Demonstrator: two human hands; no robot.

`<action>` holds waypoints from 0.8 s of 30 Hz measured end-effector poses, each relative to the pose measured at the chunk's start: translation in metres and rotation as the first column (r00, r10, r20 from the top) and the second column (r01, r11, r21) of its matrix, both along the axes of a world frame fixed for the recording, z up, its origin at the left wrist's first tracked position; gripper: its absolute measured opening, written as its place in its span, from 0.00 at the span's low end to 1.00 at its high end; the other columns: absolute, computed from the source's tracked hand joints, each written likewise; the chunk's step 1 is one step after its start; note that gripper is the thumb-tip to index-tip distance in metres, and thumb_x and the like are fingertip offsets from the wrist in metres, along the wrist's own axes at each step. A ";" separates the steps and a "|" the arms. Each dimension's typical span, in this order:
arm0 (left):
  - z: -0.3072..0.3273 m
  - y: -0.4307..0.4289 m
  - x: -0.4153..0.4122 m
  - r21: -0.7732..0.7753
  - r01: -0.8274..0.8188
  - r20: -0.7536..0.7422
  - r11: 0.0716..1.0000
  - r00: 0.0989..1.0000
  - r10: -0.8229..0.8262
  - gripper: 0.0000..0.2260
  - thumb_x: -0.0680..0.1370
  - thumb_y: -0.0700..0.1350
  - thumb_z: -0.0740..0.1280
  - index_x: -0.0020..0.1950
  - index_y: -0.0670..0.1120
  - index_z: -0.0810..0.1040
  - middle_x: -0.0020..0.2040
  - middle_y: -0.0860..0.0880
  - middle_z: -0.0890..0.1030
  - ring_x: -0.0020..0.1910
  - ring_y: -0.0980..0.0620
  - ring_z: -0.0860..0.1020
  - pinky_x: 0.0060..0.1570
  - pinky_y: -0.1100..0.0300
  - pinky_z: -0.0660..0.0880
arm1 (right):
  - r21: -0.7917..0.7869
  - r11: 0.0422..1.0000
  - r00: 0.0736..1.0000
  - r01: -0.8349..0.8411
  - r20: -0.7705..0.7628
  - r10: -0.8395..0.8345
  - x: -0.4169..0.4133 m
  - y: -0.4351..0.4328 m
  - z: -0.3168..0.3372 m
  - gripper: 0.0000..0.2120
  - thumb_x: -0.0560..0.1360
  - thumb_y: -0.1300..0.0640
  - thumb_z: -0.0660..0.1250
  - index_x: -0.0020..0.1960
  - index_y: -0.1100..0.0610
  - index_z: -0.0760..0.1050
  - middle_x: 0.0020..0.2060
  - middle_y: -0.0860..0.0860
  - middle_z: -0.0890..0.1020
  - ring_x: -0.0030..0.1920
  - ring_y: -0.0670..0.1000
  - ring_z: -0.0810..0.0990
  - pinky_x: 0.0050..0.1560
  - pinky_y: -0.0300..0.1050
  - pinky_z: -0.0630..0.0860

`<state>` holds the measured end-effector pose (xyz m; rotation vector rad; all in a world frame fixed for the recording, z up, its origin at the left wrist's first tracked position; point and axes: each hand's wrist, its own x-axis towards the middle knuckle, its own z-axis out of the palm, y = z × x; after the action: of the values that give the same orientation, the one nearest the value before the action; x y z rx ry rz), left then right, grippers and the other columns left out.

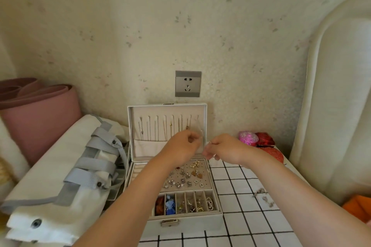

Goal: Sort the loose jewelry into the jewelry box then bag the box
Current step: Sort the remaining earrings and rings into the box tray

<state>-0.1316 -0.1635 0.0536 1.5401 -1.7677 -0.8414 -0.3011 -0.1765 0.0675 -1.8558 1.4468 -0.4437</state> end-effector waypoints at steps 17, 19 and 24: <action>-0.004 0.018 -0.032 0.136 0.045 -0.361 0.990 0.933 0.007 0.06 0.79 0.46 0.69 0.51 0.45 0.83 0.44 0.50 0.86 0.31 0.56 0.77 0.33 0.64 0.72 | -0.168 0.984 0.987 0.064 0.155 -0.037 -0.025 -0.003 0.019 0.07 0.77 0.52 0.69 0.44 0.52 0.84 0.36 0.47 0.81 0.29 0.45 0.75 0.29 0.33 0.69; -0.002 0.017 -0.029 0.129 0.021 -0.369 0.991 0.929 0.028 0.05 0.79 0.46 0.69 0.50 0.46 0.83 0.43 0.51 0.86 0.33 0.55 0.78 0.34 0.63 0.72 | -0.106 0.992 0.989 0.068 0.141 -0.053 -0.026 -0.003 0.017 0.08 0.78 0.53 0.67 0.48 0.55 0.84 0.36 0.47 0.81 0.30 0.46 0.75 0.30 0.36 0.70; 0.005 0.015 -0.025 0.037 -0.041 -0.370 0.998 0.928 0.052 0.03 0.77 0.46 0.71 0.45 0.51 0.85 0.43 0.51 0.85 0.44 0.53 0.84 0.42 0.63 0.77 | 0.073 0.992 0.990 -0.104 0.102 0.097 -0.016 0.000 0.010 0.06 0.74 0.60 0.69 0.50 0.54 0.83 0.42 0.51 0.86 0.33 0.45 0.77 0.35 0.40 0.72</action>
<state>-0.1565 -0.1486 0.0588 1.3294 -1.4436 -1.0601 -0.3167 -0.1761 0.0775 -1.8093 1.2809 -0.4170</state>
